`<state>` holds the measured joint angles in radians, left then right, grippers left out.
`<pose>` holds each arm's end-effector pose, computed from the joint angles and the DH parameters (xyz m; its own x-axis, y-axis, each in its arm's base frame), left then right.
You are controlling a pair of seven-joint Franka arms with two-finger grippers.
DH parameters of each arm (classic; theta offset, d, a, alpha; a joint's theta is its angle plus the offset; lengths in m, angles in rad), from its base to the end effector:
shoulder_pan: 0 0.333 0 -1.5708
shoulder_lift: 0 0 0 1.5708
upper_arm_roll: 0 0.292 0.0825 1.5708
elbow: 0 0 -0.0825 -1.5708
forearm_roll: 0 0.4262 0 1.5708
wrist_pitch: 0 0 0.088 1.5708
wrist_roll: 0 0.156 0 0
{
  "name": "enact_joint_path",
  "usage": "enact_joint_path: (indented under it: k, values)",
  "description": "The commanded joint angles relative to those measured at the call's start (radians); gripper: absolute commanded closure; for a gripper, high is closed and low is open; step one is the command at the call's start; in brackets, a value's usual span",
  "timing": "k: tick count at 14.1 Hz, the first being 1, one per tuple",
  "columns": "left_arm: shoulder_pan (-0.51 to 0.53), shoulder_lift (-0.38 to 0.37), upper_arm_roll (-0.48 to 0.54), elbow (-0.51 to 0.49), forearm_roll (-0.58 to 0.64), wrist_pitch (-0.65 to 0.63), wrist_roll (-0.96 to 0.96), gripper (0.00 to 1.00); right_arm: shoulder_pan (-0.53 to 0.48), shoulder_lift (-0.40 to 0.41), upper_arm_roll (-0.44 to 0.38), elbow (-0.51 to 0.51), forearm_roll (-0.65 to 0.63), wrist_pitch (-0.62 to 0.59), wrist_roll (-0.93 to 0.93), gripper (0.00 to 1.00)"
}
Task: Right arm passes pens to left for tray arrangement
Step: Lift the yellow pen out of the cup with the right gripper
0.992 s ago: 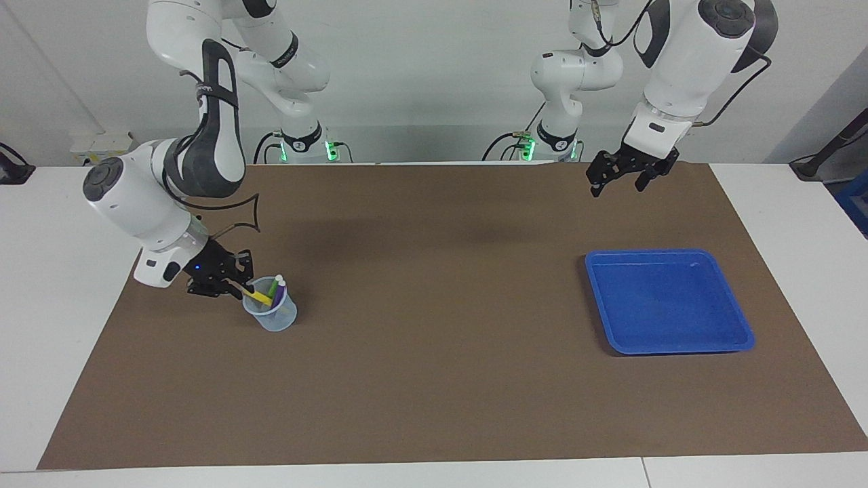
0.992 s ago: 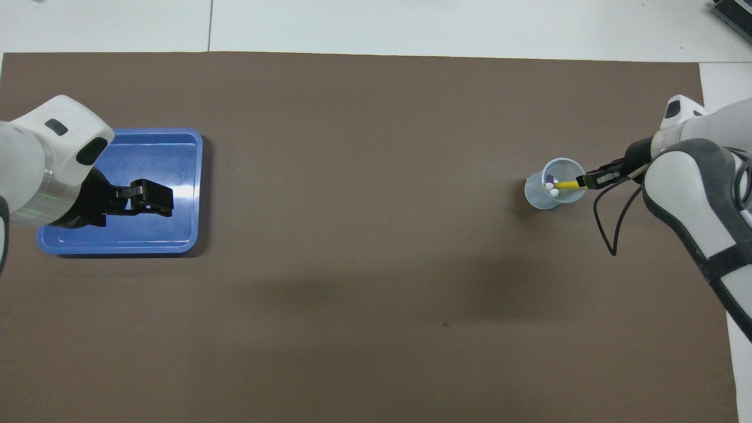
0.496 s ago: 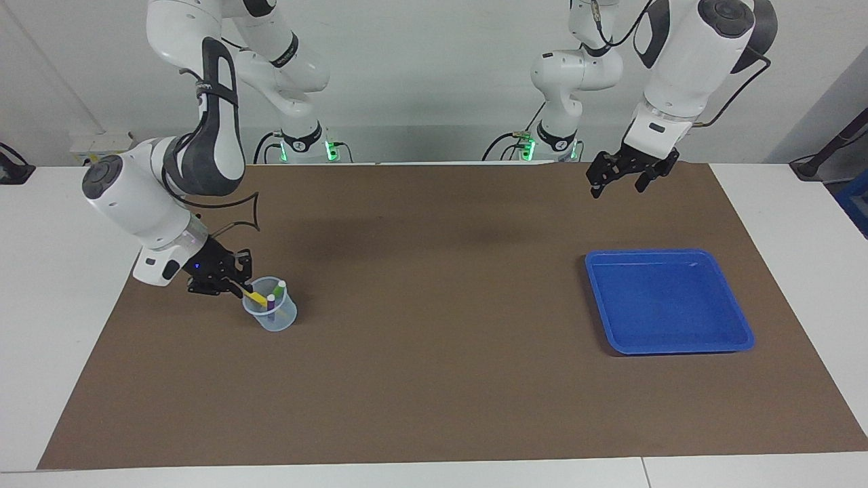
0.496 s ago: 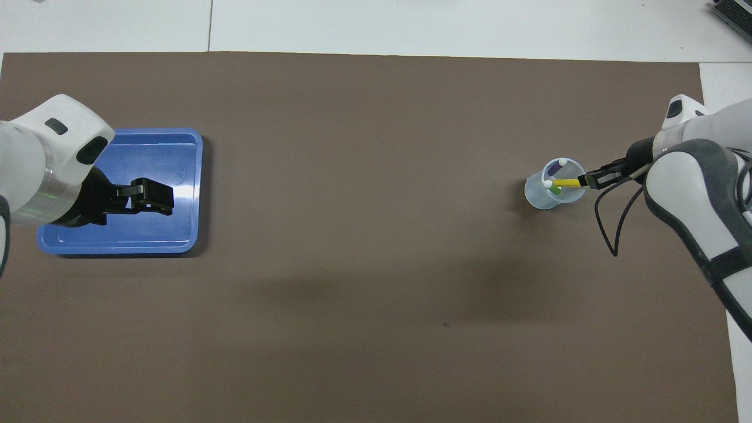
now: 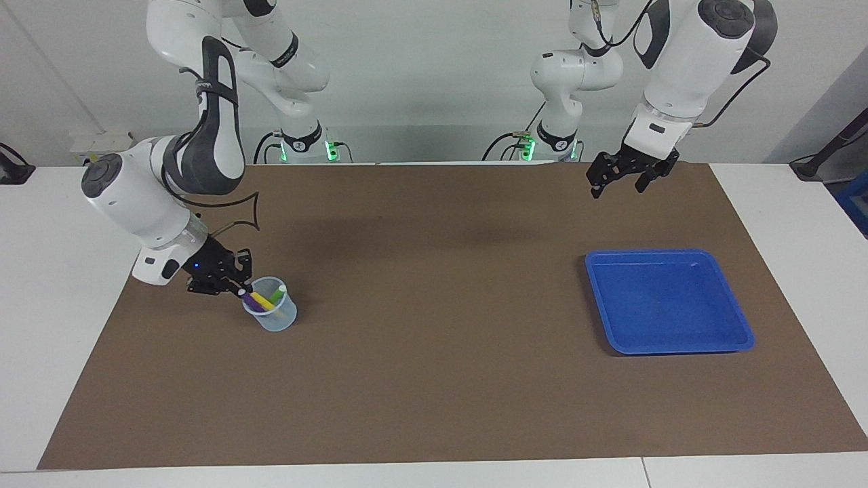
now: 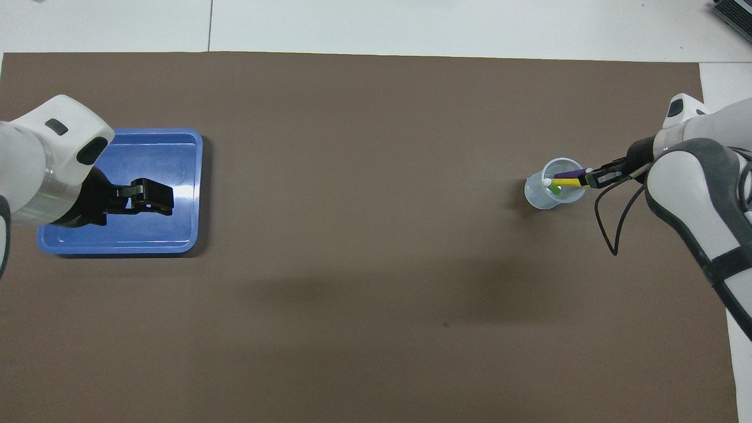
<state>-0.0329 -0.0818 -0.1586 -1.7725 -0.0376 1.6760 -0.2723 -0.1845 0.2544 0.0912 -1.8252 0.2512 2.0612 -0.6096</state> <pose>0.5653 -0.1171 0.5038 0.9961 0.0853 -0.0217 0.0858 -0.9961 0.0193 0.6517 -0.0382 0.3055 0.9228 0.3692 0.1100 0.3848 -0.8976 -0.2151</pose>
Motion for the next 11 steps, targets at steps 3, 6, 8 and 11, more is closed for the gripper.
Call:
enact_joint_path:
  k: [3, 6, 8, 11]
  values:
    - [-0.01, -0.033, 0.007, -0.038, 0.007, 0.024, -0.013, 0.0, 0.002, -0.032, 0.001, 0.073, -0.059, -0.125, 0.069, 0.87]
    - [-0.01, -0.038, 0.007, -0.047, 0.007, 0.019, -0.012, 0.0, 0.002, -0.076, 0.001, 0.081, -0.084, -0.183, 0.09, 0.87]
    - [-0.012, -0.047, 0.007, -0.061, 0.007, 0.025, -0.043, 0.0, 0.0, -0.102, 0.001, 0.113, -0.084, -0.251, 0.102, 0.87]
    - [-0.012, -0.047, 0.007, -0.061, -0.048, 0.025, -0.096, 0.0, -0.007, -0.127, 0.002, 0.222, -0.081, -0.398, 0.131, 0.87]
